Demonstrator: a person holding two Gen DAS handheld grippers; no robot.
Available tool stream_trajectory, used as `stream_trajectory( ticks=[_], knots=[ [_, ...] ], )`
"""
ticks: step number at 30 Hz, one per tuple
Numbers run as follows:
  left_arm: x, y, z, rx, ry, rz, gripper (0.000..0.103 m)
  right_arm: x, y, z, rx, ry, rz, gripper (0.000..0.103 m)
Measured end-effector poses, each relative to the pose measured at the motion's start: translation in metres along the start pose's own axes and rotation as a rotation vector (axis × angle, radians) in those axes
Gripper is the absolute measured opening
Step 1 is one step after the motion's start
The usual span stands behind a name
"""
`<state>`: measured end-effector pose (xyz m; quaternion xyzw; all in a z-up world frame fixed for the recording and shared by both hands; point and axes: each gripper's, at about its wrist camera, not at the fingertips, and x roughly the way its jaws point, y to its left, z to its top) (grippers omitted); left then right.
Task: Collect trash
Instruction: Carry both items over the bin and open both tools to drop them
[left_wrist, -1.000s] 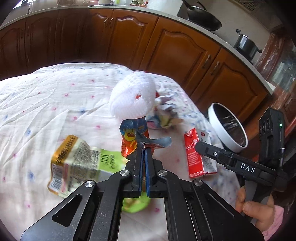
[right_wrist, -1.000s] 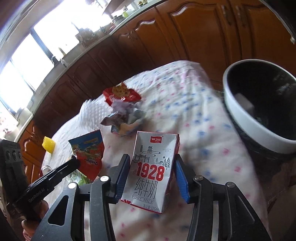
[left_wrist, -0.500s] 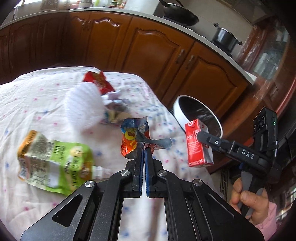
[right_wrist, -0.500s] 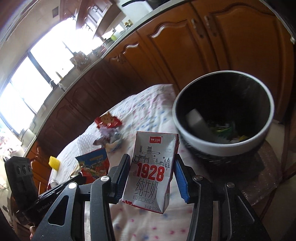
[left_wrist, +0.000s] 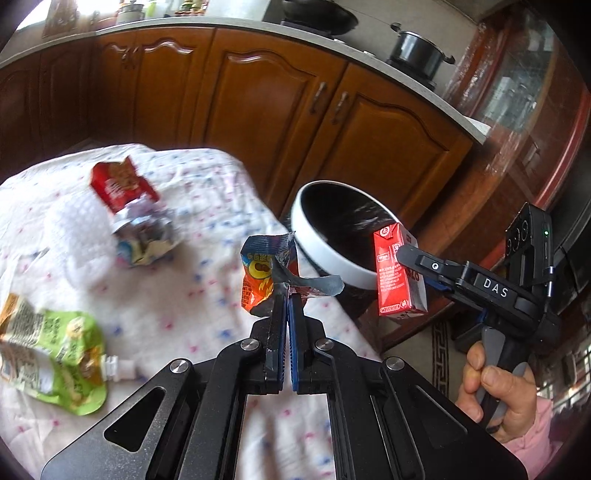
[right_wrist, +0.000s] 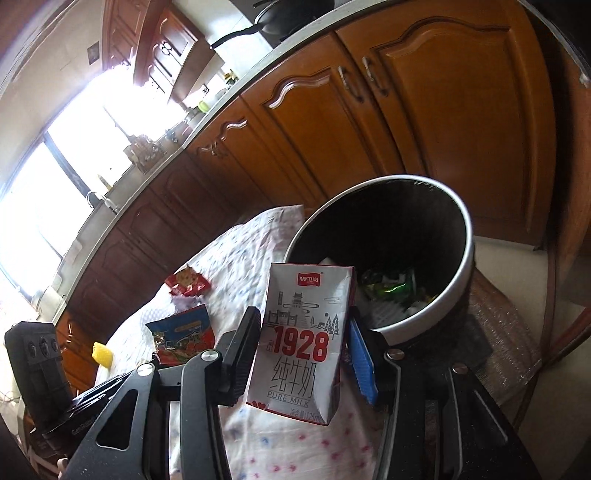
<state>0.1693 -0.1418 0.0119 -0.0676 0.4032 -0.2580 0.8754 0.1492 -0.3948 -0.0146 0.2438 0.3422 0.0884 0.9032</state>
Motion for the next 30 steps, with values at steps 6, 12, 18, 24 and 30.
stream_trajectory(
  ticks=[6, 12, 18, 24, 30],
  knots=[
    [0.012, -0.019, 0.01, 0.034, 0.003, -0.017, 0.001, -0.002, -0.013, 0.009, 0.011, -0.018, -0.015, 0.047],
    [0.025, -0.037, 0.022, 0.059, 0.005, -0.03, 0.001, 0.0, -0.019, 0.023, 0.002, -0.032, -0.035, 0.047],
    [0.041, -0.05, 0.038, 0.067, 0.011, -0.049, 0.001, 0.005, -0.026, 0.037, -0.002, -0.042, -0.056, 0.047],
    [0.058, -0.06, 0.049, 0.076, 0.024, -0.056, 0.001, 0.009, -0.032, 0.044, -0.001, -0.047, -0.081, 0.047],
    [0.078, -0.067, 0.056, 0.08, 0.053, -0.052, 0.001, 0.014, -0.042, 0.046, 0.001, -0.037, -0.099, 0.047]
  ],
)
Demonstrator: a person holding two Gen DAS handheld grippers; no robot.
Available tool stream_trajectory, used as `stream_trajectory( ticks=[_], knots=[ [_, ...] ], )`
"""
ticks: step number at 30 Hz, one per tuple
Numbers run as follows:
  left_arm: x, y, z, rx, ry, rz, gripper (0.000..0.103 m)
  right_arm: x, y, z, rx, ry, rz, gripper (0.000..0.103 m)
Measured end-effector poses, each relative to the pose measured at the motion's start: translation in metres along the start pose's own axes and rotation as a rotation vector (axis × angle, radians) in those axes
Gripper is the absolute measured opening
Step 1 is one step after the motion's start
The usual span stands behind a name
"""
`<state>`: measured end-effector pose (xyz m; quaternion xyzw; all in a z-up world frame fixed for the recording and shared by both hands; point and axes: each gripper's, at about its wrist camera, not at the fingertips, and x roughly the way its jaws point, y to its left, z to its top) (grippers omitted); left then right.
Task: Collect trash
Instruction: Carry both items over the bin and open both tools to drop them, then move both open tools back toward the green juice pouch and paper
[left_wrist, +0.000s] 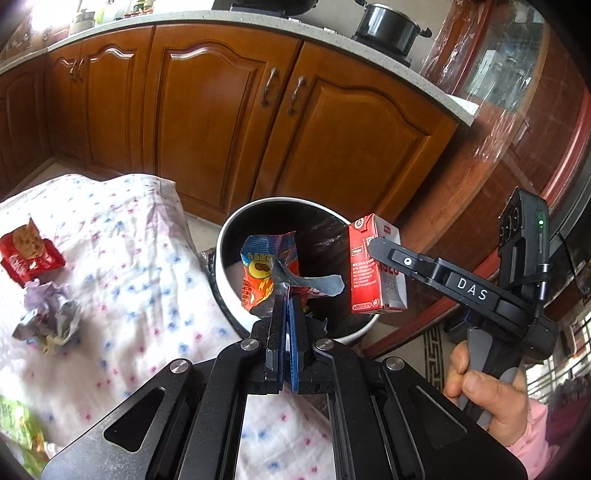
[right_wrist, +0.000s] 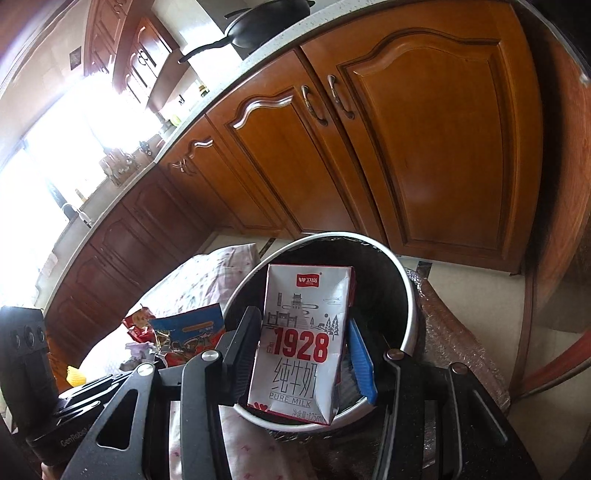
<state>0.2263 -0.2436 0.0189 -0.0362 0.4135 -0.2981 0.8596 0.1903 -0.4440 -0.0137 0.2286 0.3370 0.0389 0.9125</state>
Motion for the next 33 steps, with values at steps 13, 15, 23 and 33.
stream_trajectory(
  ticks=[13, 15, 23, 33],
  knots=[
    [0.033, -0.009, 0.011, 0.0, 0.052, 0.002, 0.002, 0.023, -0.012, 0.012, 0.02, 0.047, -0.014, 0.052],
    [0.035, -0.009, 0.011, -0.007, 0.059, 0.004, 0.01, 0.024, -0.015, 0.012, 0.039, 0.053, -0.001, 0.06],
    [0.026, 0.0, 0.002, -0.04, 0.04, 0.023, 0.039, 0.009, -0.014, 0.002, 0.06, 0.02, 0.037, 0.073],
    [0.0, 0.021, -0.032, -0.104, 0.037, 0.035, 0.044, -0.01, 0.009, -0.026, 0.043, 0.006, 0.08, 0.08]
  ],
)
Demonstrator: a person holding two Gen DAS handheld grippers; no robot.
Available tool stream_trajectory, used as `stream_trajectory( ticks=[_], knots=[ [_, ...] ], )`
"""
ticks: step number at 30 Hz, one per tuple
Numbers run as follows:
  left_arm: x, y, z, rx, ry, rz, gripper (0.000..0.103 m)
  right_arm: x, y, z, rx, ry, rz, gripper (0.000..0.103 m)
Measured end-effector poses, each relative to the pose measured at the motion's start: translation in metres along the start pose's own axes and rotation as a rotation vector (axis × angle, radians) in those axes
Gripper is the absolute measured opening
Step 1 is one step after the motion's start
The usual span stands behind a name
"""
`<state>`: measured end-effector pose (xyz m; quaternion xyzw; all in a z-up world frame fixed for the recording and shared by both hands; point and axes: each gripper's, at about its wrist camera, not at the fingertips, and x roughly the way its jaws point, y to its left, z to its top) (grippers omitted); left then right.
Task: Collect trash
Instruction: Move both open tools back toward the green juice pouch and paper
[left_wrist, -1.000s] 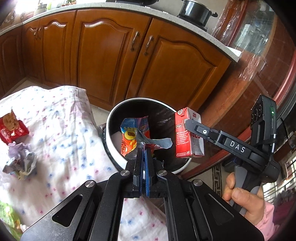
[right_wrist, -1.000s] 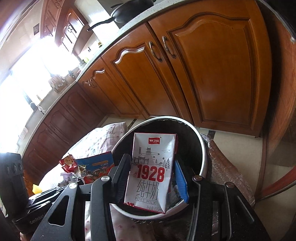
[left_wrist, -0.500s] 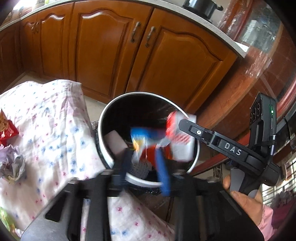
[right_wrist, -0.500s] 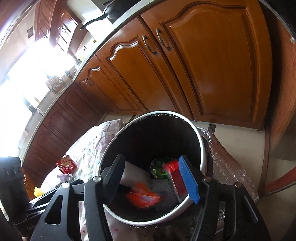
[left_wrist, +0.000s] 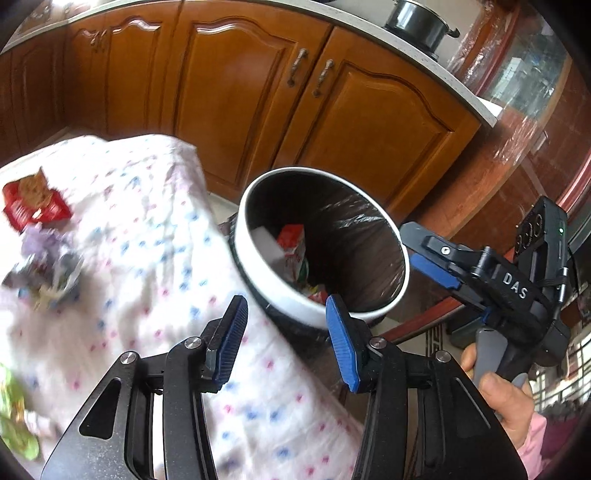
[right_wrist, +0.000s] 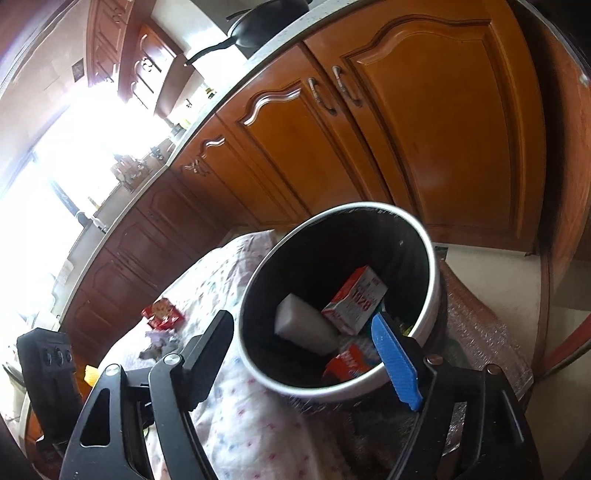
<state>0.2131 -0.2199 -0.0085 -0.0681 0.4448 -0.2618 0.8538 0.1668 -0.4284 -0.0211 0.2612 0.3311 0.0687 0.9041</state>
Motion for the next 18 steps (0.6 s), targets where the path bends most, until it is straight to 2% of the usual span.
stream_trajectory(
  ticks=[18],
  knots=[
    [-0.074, 0.07, -0.06, -0.176, -0.063, 0.068, 0.044, 0.006, 0.063, -0.06, -0.07, 0.084, 0.093, 0.083]
  ],
)
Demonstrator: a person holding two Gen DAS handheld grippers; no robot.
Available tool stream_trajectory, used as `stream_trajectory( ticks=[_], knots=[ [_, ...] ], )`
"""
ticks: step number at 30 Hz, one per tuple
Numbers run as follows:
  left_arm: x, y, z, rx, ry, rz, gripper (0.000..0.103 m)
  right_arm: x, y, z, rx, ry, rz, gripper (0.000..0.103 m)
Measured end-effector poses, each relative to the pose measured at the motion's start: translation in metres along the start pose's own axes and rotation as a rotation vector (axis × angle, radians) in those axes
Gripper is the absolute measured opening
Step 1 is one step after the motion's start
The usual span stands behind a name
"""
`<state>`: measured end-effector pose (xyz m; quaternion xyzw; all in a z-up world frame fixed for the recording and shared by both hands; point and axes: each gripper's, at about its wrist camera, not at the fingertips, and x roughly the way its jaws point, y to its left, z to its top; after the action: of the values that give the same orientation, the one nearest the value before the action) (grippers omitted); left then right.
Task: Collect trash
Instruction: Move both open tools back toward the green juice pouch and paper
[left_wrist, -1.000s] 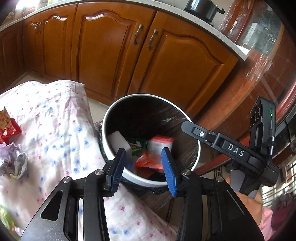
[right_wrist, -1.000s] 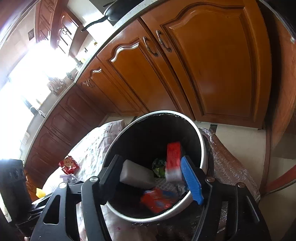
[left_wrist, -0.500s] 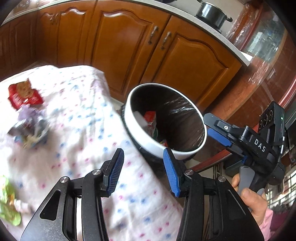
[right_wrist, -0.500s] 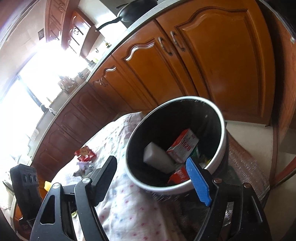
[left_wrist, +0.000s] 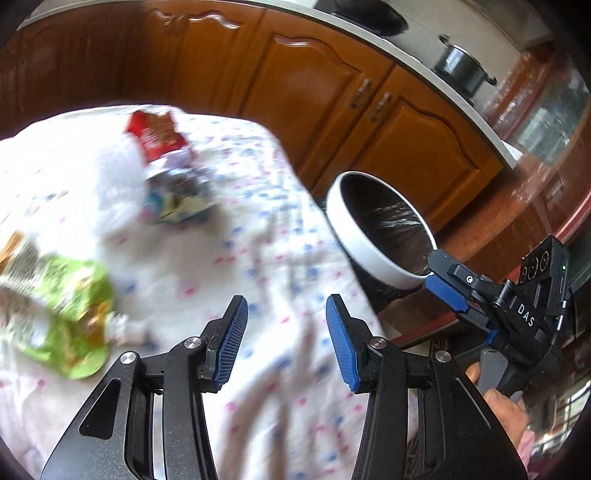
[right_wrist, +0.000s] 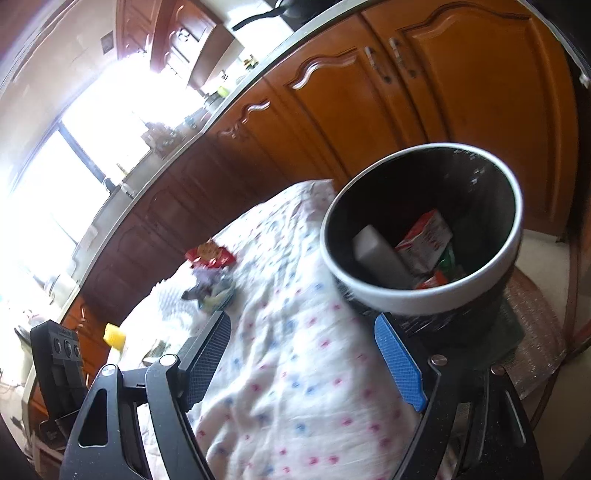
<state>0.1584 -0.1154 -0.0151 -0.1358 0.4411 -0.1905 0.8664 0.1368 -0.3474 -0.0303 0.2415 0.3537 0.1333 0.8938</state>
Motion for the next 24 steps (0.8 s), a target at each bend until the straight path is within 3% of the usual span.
stream_trajectory(
  ticks=[13, 22, 24],
  knots=[
    [-0.045, 0.056, -0.03, -0.067, -0.05, 0.079, 0.044, 0.026, 0.038, -0.023, -0.079, 0.074, 0.049, 0.083],
    [-0.065, 0.093, -0.053, -0.172, -0.063, 0.122, 0.044, 0.043, 0.062, -0.029, -0.15, 0.103, 0.076, 0.083],
    [-0.068, 0.102, -0.057, -0.204, -0.071, 0.127, 0.054, 0.049, 0.067, -0.029, -0.162, 0.112, 0.078, 0.083]
  ],
)
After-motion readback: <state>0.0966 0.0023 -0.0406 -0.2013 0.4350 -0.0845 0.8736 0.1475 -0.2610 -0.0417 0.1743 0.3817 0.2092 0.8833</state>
